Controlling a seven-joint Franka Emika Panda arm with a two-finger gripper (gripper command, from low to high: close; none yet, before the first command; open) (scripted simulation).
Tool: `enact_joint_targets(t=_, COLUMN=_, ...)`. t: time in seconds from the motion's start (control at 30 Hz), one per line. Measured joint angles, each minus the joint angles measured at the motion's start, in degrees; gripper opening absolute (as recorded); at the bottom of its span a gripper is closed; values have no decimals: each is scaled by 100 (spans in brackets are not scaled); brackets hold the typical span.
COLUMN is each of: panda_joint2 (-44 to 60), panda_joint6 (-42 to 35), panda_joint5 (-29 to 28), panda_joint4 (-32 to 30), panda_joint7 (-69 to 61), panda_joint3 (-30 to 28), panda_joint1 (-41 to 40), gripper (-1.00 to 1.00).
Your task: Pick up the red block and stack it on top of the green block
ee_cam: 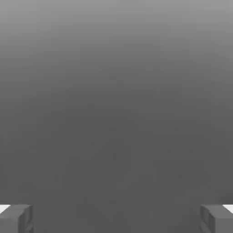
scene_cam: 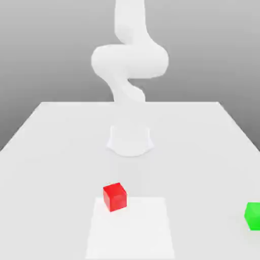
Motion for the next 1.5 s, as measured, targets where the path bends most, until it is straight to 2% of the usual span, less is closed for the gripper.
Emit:
enact_joint_targets(t=0.3, panda_joint2=1518, panda_joint6=1205, panda_joint5=-394, panda_joint4=-1603, panda_joint7=-1121, panda_joint3=-435, panda_joint1=104, gripper=0)
enact_joint_targets(t=0.5, panda_joint2=2666, panda_joint6=2107, panda_joint5=-447, panda_joint4=-2783, panda_joint7=-2157, panda_joint3=-881, panda_joint1=201, gripper=0)
enact_joint_targets(t=0.6, panda_joint2=3744, panda_joint6=2928, panda_joint5=-134, panda_joint4=-3154, panda_joint7=-2838, panda_joint3=-1017, panda_joint1=282, gripper=0)
enact_joint_targets(t=0.77, panda_joint2=4985, panda_joint6=3945, panda_joint5=701, panda_joint4=-3100, panda_joint7=-3546, panda_joint3=-447, panda_joint1=-85, gripper=0)
enact_joint_targets(t=0.8, panda_joint2=5174, panda_joint6=4107, panda_joint5=773, panda_joint4=-3076, panda_joint7=-3605, panda_joint3=-286, panda_joint1=-231, gripper=-100)
enact_joint_targets(t=1.03, panda_joint2=5212, panda_joint6=4133, panda_joint5=767, panda_joint4=-3072, panda_joint7=-3600, panda_joint3=-232, panda_joint1=-287, gripper=-100)
enact_joint_targets(t=1.2, panda_joint2=4320, panda_joint6=3376, panda_joint5=165, panda_joint4=-3201, panda_joint7=-3163, panda_joint3=-393, panda_joint1=-292, gripper=-100)
enact_joint_targets(t=1.3, panda_joint2=3740, panda_joint6=2859, panda_joint5=-7, panda_joint4=-3265, panda_joint7=-3042, panda_joint3=-376, panda_joint1=-327, gripper=-100)
enact_joint_targets(t=1.5, panda_joint2=4183, panda_joint6=2197, panda_joint5=6, panda_joint4=-2206, panda_joint7=-2673, panda_joint3=286, panda_joint1=854, gripper=-100)
